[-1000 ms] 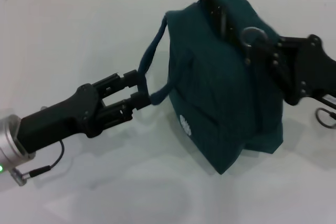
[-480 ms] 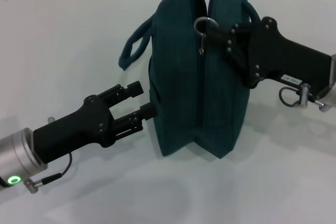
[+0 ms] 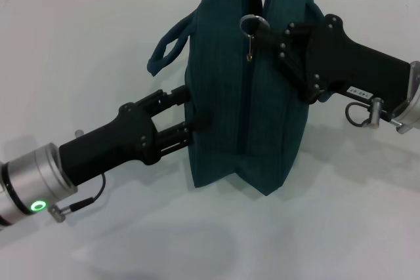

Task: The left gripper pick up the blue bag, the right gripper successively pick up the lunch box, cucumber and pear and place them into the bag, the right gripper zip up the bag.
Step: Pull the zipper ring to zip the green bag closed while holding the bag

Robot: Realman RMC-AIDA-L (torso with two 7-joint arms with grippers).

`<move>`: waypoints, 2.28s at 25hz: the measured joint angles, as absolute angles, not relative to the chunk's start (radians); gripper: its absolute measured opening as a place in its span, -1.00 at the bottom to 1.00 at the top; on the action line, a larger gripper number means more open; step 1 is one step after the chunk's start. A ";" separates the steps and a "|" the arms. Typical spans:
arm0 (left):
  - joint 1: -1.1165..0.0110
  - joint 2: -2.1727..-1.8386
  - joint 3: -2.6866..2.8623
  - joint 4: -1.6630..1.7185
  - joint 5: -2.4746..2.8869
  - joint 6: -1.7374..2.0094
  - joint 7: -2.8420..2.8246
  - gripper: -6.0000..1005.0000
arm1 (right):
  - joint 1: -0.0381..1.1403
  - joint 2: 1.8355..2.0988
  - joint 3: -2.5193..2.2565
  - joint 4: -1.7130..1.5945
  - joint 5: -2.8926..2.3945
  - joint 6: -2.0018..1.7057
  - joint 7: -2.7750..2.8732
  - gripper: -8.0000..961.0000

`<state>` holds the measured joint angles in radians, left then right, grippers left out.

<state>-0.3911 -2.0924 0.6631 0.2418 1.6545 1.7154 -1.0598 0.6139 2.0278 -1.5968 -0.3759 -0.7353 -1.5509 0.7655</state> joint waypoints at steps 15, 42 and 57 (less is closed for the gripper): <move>-0.434 -2.093 0.669 0.218 1.642 1.711 -1.081 -0.21 | 0.614 2.028 -1.602 -0.372 -0.735 -1.542 0.771 -0.98; -0.438 -2.084 0.846 0.227 1.655 1.746 -1.079 -0.87 | 0.602 2.028 -1.645 -0.372 -0.569 -1.538 0.832 -0.98; -0.409 -2.071 0.938 0.253 1.703 1.856 -1.081 -0.87 | 0.598 2.026 -1.643 -0.361 -0.525 -1.319 0.885 -0.98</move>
